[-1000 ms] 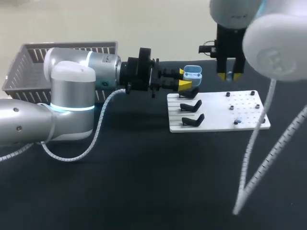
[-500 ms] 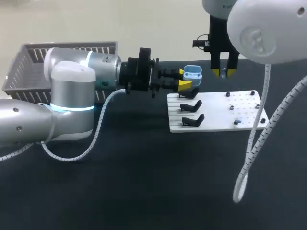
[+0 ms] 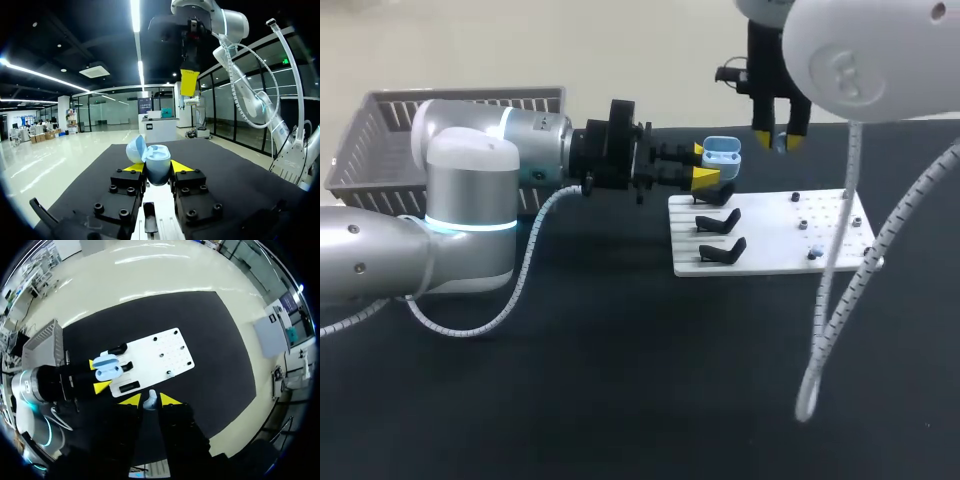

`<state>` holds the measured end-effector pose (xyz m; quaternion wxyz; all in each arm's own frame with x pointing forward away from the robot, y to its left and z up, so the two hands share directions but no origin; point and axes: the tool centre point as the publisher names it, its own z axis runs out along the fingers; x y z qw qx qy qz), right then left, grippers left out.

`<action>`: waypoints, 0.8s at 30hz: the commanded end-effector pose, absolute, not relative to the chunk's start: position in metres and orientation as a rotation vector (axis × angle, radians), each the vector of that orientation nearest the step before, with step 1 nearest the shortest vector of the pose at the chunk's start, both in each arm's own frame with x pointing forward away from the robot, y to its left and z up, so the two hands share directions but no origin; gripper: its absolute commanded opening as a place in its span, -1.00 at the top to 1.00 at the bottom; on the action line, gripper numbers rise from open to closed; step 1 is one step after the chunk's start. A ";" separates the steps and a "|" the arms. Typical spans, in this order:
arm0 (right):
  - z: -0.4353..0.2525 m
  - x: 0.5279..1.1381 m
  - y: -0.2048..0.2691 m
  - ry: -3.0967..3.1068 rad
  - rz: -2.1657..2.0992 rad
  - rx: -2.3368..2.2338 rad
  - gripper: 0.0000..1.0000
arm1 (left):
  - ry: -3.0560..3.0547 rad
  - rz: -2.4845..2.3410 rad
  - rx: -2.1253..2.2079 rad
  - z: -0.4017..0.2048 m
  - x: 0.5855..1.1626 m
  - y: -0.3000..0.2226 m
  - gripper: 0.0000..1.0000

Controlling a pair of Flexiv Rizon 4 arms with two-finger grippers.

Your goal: Pick up each earbud case from the left stands, insert the matching earbuds, close the lid, and place the case in the box.

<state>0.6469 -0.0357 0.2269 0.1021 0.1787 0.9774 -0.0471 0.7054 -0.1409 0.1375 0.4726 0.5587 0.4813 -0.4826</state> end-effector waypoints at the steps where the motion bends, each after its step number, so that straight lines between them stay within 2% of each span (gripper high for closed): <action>1: 0.230 0.655 -0.021 2.877 -0.153 0.573 1.00 | 1.176 -1.180 1.366 0.137 0.706 -0.141 1.00; 11: 0.224 0.658 0.006 2.868 -0.188 0.678 1.00 | 1.176 -1.180 1.366 0.137 0.706 -0.141 1.00; 24: 0.224 0.661 0.012 2.825 -0.135 0.811 1.00 | 1.176 -1.180 1.366 0.137 0.706 -0.141 1.00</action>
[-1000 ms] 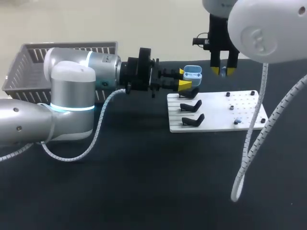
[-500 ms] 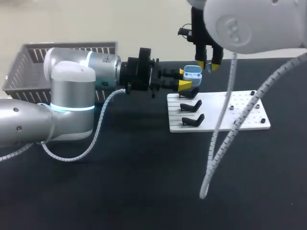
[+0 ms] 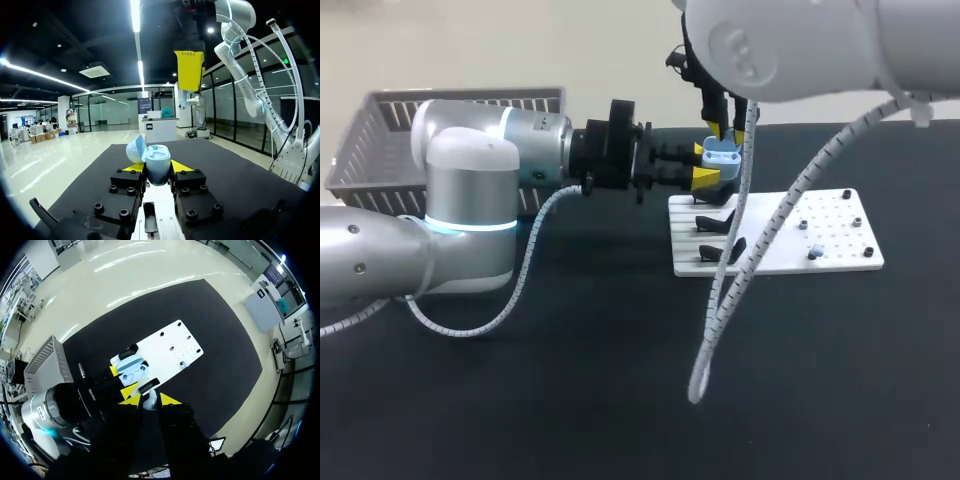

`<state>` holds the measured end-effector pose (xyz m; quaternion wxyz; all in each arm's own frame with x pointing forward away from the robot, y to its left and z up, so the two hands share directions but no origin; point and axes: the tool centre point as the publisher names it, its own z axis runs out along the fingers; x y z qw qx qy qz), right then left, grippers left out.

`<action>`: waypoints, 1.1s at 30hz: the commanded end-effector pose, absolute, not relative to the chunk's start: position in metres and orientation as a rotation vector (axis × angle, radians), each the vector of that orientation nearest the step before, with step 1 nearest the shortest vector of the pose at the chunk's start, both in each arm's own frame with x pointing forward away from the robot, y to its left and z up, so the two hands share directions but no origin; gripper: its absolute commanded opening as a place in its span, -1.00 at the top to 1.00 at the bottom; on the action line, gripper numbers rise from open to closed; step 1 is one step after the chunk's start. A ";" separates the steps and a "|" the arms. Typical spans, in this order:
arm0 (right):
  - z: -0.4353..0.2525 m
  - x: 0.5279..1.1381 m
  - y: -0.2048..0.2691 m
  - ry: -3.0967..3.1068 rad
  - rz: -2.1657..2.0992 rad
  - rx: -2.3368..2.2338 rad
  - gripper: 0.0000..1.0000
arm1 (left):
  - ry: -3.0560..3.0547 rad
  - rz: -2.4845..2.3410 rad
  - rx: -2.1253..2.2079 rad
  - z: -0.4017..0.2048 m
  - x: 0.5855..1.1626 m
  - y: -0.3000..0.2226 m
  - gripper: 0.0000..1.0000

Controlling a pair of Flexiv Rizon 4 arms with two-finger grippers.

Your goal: Pick up each earbud case from the left stands, insert the matching earbuds, close the lid, and place the case in the box.

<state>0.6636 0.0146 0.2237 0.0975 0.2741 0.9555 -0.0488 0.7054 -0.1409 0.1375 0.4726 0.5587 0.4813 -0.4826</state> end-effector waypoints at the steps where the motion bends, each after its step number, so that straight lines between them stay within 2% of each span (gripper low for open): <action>1: 0.224 0.661 0.012 2.825 -0.135 0.811 1.00 | 1.176 -1.180 1.366 0.137 0.706 -0.141 1.00; 12: 0.224 0.661 0.012 2.825 -0.135 0.811 1.00 | 1.176 -1.180 1.366 0.137 0.706 -0.141 1.00; 23: 0.228 0.669 0.016 2.722 0.006 1.151 1.00 | 1.176 -1.180 1.366 0.137 0.706 -0.141 1.00; 33: 0.217 0.677 0.022 2.709 -0.069 1.278 1.00 | 1.176 -1.180 1.366 0.137 0.706 -0.141 1.00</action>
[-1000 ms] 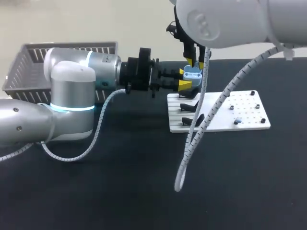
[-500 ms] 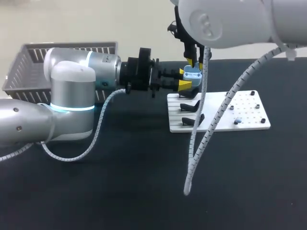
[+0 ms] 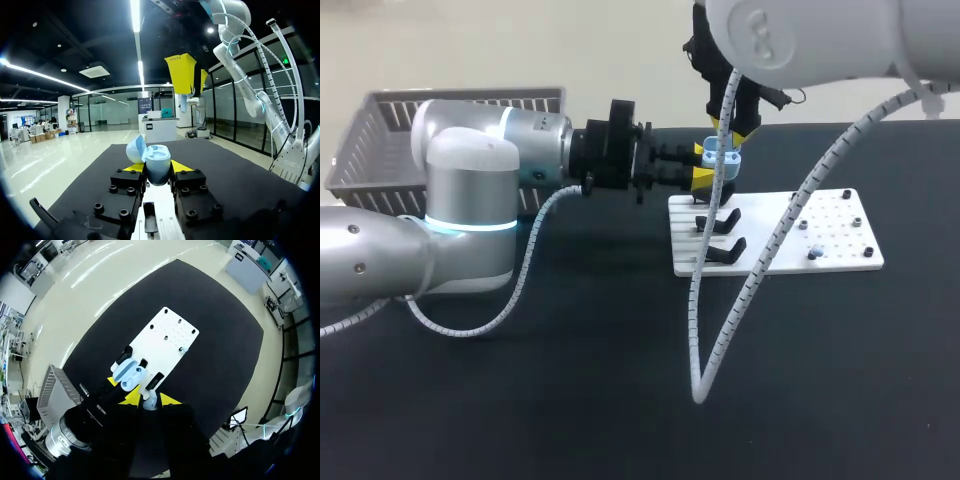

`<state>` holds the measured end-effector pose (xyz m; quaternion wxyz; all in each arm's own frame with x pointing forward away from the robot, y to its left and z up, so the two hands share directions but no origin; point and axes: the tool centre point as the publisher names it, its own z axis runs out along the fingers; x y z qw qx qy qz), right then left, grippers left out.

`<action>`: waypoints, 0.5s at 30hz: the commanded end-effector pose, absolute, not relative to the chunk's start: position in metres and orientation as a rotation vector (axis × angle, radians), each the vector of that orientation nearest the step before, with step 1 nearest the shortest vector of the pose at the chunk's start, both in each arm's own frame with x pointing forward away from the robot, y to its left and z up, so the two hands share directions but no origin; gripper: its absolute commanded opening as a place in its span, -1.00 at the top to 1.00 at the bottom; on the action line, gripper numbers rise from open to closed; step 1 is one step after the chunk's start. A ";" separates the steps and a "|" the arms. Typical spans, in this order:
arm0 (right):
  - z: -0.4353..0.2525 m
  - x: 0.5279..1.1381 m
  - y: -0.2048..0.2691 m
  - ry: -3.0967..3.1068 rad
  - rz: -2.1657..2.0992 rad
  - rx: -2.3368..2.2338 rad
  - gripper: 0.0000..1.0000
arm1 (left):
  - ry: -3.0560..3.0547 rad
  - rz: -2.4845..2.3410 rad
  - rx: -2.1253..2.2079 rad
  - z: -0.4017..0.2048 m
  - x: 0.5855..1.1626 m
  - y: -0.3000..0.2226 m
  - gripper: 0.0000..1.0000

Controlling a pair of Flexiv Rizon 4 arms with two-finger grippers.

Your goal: Pick up each earbud case from the left stands, insert the matching earbuds, close the lid, and place the case in the box.

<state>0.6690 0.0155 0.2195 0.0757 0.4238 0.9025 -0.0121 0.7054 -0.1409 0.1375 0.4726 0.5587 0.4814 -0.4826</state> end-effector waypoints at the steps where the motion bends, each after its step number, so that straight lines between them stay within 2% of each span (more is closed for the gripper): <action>1: 0.216 0.678 0.022 2.705 -0.078 1.275 1.00 | 1.176 -1.180 1.366 0.137 0.706 -0.141 1.00; 15: 0.204 0.683 0.024 2.686 -0.125 1.238 1.00 | 1.176 -1.180 1.366 0.137 0.706 -0.141 1.00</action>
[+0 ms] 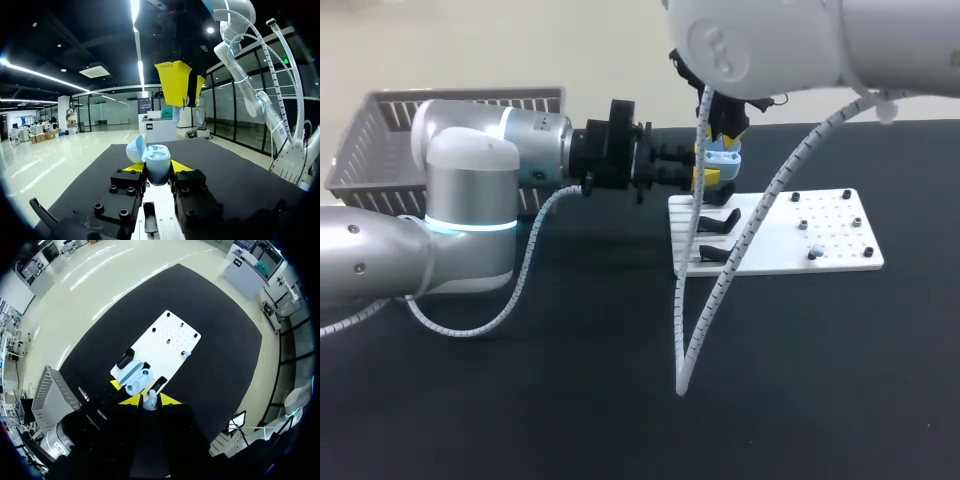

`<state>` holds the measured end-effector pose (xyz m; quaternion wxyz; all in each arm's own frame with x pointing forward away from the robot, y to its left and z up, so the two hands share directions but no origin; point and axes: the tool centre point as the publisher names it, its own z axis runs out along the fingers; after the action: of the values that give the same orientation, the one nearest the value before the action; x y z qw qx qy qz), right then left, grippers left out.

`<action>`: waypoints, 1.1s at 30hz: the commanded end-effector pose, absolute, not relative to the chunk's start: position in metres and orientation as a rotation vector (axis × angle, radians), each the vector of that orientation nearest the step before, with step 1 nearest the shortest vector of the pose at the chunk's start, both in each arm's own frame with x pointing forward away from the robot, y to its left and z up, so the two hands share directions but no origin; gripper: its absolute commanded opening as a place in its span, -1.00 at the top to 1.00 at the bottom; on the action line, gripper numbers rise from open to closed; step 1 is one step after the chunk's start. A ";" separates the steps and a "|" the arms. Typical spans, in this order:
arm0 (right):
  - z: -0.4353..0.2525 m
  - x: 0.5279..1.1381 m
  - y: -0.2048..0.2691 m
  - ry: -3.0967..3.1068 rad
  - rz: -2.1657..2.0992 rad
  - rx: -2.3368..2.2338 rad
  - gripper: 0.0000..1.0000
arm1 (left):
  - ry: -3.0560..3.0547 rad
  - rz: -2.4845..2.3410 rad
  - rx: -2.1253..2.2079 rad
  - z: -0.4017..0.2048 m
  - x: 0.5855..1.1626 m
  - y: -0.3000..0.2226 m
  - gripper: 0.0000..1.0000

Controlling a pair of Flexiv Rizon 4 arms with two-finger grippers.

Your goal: Pick up each earbud case from the left stands, insert the matching earbuds, close the lid, and place the case in the box.

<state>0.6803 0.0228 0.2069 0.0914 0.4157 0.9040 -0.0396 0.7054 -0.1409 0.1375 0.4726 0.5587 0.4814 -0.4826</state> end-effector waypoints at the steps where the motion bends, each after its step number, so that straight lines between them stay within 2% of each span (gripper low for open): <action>1: 0.203 0.683 0.024 2.687 -0.127 1.239 1.00 | 1.176 -1.180 1.366 0.137 0.706 -0.141 1.00; 33: 0.185 0.700 0.018 2.697 -0.154 1.257 1.00 | 1.176 -1.180 1.366 0.137 0.706 -0.141 1.00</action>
<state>0.6977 0.0172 0.1860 0.0821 0.4201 0.9023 -0.0501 0.7054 -0.1409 0.1375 0.4726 0.5587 0.4814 -0.4826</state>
